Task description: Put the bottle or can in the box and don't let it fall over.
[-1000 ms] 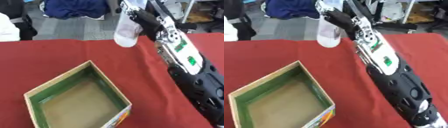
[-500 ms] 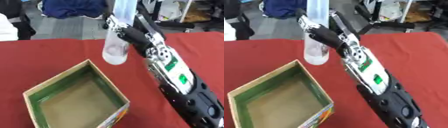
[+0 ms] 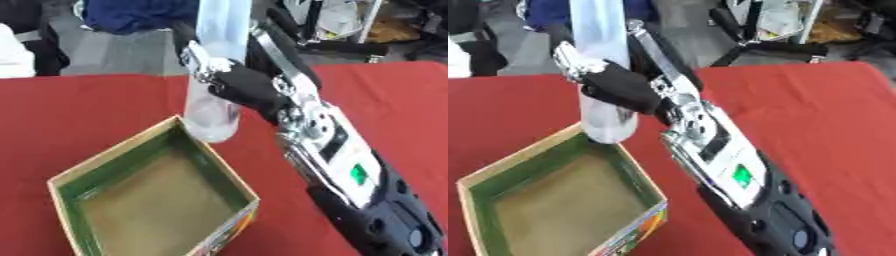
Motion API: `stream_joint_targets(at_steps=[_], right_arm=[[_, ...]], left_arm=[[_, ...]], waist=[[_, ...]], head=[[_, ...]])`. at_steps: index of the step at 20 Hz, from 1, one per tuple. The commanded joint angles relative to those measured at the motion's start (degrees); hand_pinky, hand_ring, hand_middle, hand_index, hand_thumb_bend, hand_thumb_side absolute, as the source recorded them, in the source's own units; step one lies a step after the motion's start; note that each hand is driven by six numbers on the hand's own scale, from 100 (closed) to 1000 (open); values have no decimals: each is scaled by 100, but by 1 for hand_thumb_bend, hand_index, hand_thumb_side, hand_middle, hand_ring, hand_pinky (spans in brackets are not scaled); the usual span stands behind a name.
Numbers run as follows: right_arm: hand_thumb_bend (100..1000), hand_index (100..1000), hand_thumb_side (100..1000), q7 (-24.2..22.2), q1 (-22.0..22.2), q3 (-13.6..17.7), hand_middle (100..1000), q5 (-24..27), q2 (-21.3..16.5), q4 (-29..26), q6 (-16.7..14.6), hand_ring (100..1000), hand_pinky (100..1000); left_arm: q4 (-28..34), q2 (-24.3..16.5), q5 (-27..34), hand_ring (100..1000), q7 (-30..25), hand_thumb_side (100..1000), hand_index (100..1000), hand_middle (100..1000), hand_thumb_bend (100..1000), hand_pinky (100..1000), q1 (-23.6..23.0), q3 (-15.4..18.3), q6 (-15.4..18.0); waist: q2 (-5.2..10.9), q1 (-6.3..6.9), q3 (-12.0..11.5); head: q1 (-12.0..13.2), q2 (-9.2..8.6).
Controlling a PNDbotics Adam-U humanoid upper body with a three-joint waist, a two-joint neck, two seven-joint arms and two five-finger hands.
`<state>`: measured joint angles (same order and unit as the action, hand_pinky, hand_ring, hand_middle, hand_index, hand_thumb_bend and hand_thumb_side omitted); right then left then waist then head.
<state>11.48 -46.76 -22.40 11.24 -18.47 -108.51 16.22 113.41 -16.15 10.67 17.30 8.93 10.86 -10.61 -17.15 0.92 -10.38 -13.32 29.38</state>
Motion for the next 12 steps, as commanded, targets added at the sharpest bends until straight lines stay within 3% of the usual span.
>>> stream_joint_targets(at_steps=[1,7,12], right_arm=[[100,131,423,56,-40,-131,100,-41,92,-24,-4,528,879],[100,133,452,158,34,-399,100,-45,273,244,-111,512,847],[100,136,482,238,112,-624,100,-41,340,748,-407,504,828]], left_arm=[[118,-100,-7,941,86,846,727,789,122,724,4,110,1],[118,-110,-5,941,223,842,726,789,121,724,11,241,31],[118,-97,-8,942,295,841,726,789,119,725,17,298,74]], waist=[[73,6,-35],[26,-9,-115],[-37,5,-204]], head=[[-37,32],[-94,29],[-174,-19]])
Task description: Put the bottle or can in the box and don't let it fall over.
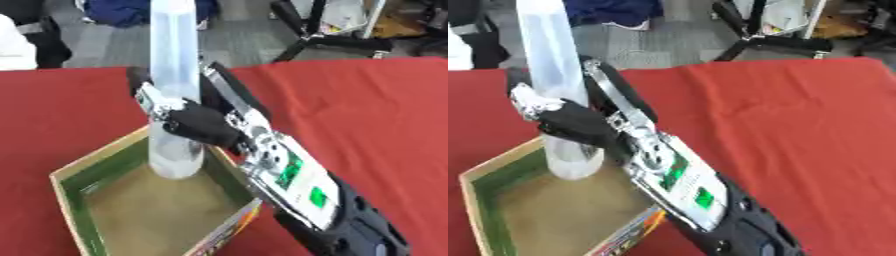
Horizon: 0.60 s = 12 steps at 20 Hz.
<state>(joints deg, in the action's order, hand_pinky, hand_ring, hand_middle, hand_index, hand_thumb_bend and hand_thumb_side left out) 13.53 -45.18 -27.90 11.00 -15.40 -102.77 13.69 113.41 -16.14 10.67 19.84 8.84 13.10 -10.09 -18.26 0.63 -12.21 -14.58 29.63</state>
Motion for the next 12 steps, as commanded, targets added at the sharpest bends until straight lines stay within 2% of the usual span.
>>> stream_joint_targets(at_steps=[1,6,12], right_arm=[[100,137,484,50,-27,-121,100,-8,56,296,-229,508,827],[100,146,471,173,75,-302,100,22,205,756,-559,505,817],[100,175,464,291,167,-421,184,-179,293,1213,-885,566,812]], left_arm=[[118,-94,-10,942,40,841,726,789,119,725,31,75,30],[118,-86,-18,943,31,841,726,789,118,725,56,77,60],[118,-74,-23,943,22,842,726,789,118,726,82,74,71]], waist=[[62,35,-34],[14,38,-78],[-15,48,-110]], head=[[-59,-50],[-43,11],[32,125]])
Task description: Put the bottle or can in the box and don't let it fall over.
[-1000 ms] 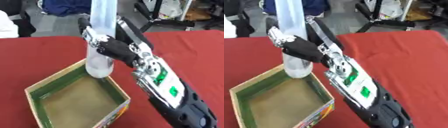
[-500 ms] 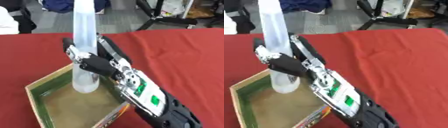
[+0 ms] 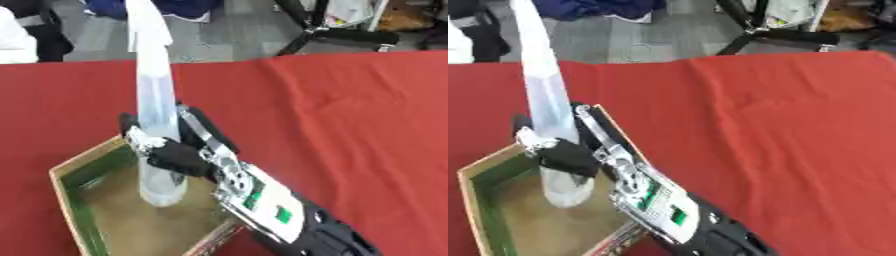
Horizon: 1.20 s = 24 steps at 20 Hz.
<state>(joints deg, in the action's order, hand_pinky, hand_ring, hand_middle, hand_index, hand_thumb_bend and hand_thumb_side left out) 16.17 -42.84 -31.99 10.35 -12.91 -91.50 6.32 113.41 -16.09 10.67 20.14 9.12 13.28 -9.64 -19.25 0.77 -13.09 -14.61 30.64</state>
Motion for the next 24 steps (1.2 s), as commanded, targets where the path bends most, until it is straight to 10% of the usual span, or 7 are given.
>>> stream_joint_targets(at_steps=[1,8,12,24], right_arm=[[100,184,465,31,-57,-16,199,-170,50,146,-208,577,812],[100,530,260,-191,84,-31,424,-598,7,419,-508,737,839],[100,859,368,-558,156,-18,631,-1099,-100,374,-557,914,964],[100,990,605,-1417,300,210,827,-1412,-371,-432,255,1000,1000]], left_arm=[[118,-78,-25,943,-8,842,726,789,118,726,56,56,27],[118,-80,-29,942,0,842,725,788,120,726,37,63,23],[118,-96,-26,943,4,842,725,788,120,727,22,66,23],[118,-158,-33,944,-26,839,725,788,122,729,-50,57,11]], waist=[[84,35,-25],[130,26,-5],[180,17,20],[359,-7,94]], head=[[45,33],[174,176],[225,266],[341,362]])
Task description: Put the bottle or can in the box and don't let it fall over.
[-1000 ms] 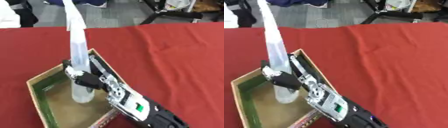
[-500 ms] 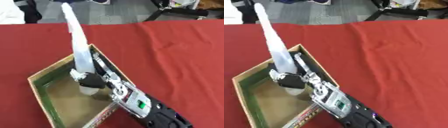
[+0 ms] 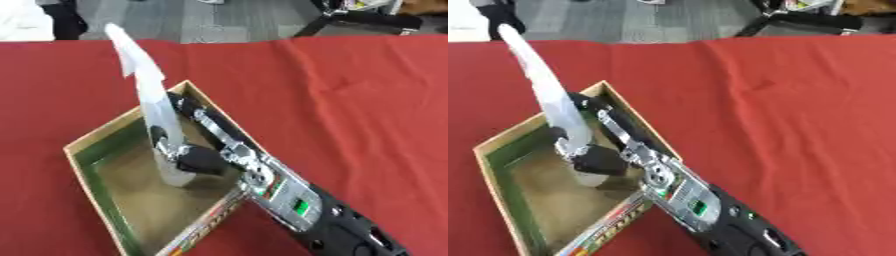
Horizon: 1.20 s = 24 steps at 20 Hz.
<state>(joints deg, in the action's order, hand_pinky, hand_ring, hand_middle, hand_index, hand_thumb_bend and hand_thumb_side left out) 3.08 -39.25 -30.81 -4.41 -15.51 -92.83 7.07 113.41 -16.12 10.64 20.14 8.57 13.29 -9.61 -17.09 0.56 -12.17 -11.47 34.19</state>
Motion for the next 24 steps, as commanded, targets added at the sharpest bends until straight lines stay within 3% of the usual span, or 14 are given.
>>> stream_joint_targets(at_steps=[1,7,15,18,21,24], right_arm=[[100,991,607,-166,-54,117,828,104,-141,-379,265,1000,1000],[100,993,635,-387,48,302,832,307,-347,-729,659,1000,1000],[100,991,641,-465,275,495,835,548,-763,-1243,904,1000,999],[100,992,729,-321,393,599,847,620,-918,-1478,921,1000,1000],[100,990,875,-295,525,678,865,768,-1064,-1685,913,1000,1000],[100,989,872,-281,703,823,877,945,-1229,-1851,855,1000,1000]], left_arm=[[118,-160,-32,944,-31,839,725,788,122,729,0,55,7],[118,-191,-37,944,-47,839,725,787,122,730,-46,55,2],[118,-218,-37,945,-59,839,725,787,122,731,-91,51,3],[118,-221,-49,945,-62,838,725,787,122,731,-107,52,-5],[118,-219,-53,945,-78,839,725,787,123,732,-107,39,-10],[118,-220,-60,945,-88,840,726,787,122,733,-117,33,-8]], waist=[[157,12,12],[232,16,67],[296,33,118],[311,39,147],[321,48,165],[329,50,184]], head=[[30,8],[60,24],[88,-6],[111,-20],[124,-34],[143,-42]])
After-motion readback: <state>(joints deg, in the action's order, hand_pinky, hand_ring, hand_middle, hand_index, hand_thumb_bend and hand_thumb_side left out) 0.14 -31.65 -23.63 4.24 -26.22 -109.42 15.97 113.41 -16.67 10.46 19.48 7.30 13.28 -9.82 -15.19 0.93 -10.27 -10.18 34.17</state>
